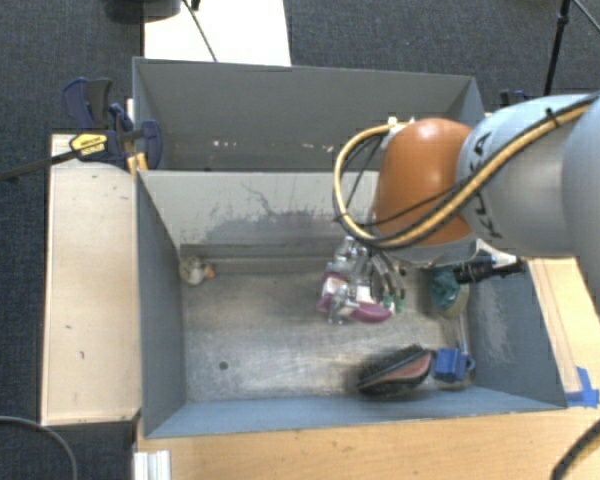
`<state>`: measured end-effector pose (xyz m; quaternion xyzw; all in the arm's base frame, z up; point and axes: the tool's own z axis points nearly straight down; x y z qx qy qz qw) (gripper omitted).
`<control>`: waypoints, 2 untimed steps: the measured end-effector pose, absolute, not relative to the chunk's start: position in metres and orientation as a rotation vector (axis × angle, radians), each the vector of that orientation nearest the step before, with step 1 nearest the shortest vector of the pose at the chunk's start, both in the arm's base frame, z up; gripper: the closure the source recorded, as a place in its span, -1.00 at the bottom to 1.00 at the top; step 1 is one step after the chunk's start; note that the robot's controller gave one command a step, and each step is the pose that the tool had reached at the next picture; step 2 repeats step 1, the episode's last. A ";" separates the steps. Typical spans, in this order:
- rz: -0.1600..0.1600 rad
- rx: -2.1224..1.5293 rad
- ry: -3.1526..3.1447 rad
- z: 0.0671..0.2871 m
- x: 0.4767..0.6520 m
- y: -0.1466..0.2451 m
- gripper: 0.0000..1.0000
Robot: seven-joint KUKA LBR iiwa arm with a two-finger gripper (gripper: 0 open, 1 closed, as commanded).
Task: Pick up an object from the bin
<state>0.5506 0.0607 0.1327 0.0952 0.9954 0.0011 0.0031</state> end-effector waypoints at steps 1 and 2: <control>0.003 0.294 3.124 0.157 0.551 0.061 1.00; 0.003 0.294 3.124 0.157 0.551 0.061 1.00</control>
Offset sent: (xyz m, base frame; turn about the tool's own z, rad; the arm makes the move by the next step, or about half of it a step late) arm 0.0001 0.0000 0.0225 0.0000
